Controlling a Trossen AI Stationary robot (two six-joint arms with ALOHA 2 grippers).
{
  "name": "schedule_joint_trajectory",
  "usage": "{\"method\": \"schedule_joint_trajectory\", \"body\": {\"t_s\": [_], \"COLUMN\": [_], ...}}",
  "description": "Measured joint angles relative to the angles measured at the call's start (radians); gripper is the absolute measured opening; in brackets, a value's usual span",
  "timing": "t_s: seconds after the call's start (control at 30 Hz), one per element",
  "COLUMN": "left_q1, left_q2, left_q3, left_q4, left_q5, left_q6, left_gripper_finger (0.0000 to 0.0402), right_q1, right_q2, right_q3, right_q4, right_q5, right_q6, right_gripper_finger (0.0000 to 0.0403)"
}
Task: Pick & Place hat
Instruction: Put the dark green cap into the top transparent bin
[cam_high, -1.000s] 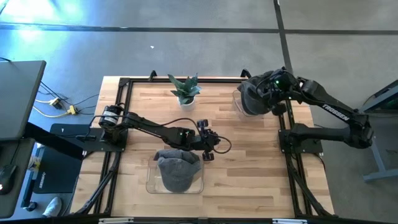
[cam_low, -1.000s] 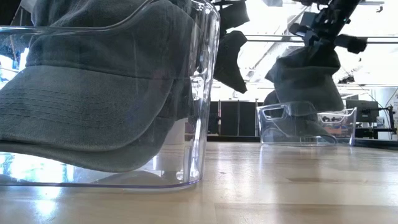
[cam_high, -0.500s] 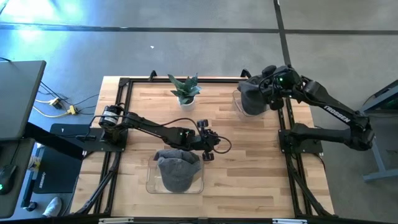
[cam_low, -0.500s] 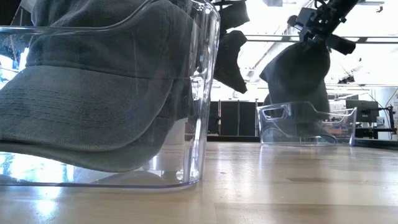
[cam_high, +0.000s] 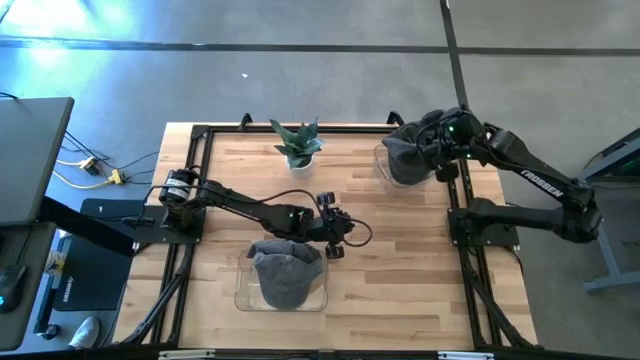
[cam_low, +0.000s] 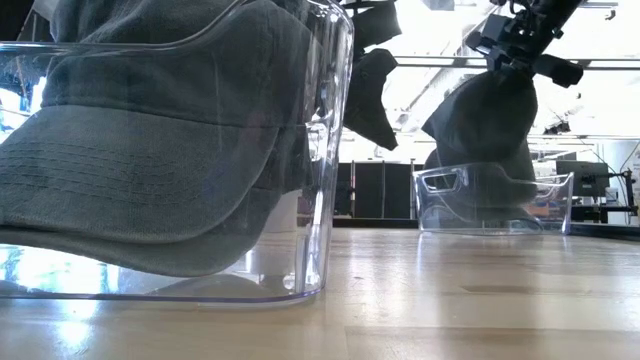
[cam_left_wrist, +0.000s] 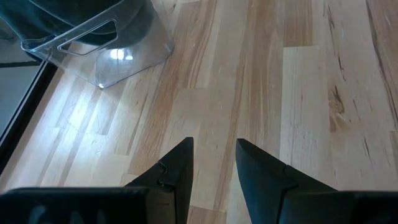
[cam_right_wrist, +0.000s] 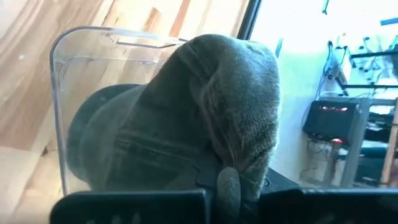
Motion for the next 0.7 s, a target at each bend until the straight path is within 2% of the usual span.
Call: {"method": "schedule_joint_trajectory", "body": {"t_s": [0.17, 0.3, 0.7], "left_q1": [0.000, 0.000, 0.000], "left_q2": [0.000, 0.000, 0.000], "left_q3": [0.000, 0.000, 0.001], "left_q4": [0.000, 0.000, 0.000], "left_q5": [0.001, 0.001, 0.001], "left_q6": [0.000, 0.000, 0.000], "left_gripper_finger": [0.0114, 0.0114, 0.0114], "right_q1": [-0.064, -0.113, -0.196], "right_q2": [0.000, 0.000, 0.000], "right_q3": [-0.002, -0.029, -0.189], "right_q4": [-0.027, -0.036, 0.122], "right_q5": [-0.054, -0.069, -0.014], "right_q6": [0.044, 0.052, 0.019], "right_gripper_finger": [0.0004, 0.0013, 0.0004]}}
